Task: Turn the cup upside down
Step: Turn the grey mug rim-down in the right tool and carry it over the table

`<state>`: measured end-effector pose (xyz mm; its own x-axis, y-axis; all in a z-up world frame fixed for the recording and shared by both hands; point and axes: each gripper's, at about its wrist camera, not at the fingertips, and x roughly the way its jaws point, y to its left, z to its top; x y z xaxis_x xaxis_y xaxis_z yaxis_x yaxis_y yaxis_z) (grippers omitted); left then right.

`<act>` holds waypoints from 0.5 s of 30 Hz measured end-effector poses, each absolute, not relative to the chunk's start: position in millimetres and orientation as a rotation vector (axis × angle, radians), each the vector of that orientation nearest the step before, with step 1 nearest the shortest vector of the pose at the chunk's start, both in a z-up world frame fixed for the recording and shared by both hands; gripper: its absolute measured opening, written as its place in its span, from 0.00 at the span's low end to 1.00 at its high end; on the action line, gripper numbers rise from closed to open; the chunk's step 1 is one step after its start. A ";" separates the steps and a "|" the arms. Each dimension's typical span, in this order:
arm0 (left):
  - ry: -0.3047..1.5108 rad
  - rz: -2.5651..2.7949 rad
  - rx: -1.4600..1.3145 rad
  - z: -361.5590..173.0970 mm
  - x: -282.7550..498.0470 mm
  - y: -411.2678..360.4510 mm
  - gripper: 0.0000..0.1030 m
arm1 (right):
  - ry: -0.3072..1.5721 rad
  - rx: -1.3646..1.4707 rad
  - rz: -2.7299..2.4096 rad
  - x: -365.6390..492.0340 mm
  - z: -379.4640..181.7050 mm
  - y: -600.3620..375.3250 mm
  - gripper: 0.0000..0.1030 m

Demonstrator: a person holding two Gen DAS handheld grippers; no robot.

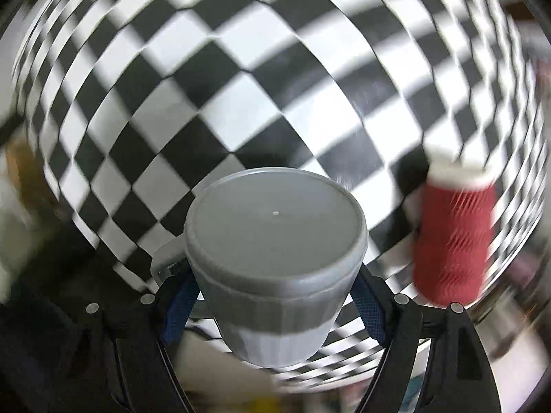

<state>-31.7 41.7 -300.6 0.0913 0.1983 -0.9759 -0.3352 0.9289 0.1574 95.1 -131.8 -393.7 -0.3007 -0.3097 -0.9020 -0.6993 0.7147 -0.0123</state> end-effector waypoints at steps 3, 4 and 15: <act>1.429 0.387 -0.106 -301.7 -29.3 39.7 0.99 | 1.956 -0.672 0.404 108.2 -404.0 -138.9 0.80; 1.431 0.384 -0.103 -302.2 -28.8 38.8 0.99 | 1.964 -0.641 0.381 114.1 -406.7 -139.8 0.80; 1.448 0.344 -0.081 -305.2 -21.9 35.0 0.99 | 2.012 -0.526 0.355 158.0 -411.5 -127.5 0.81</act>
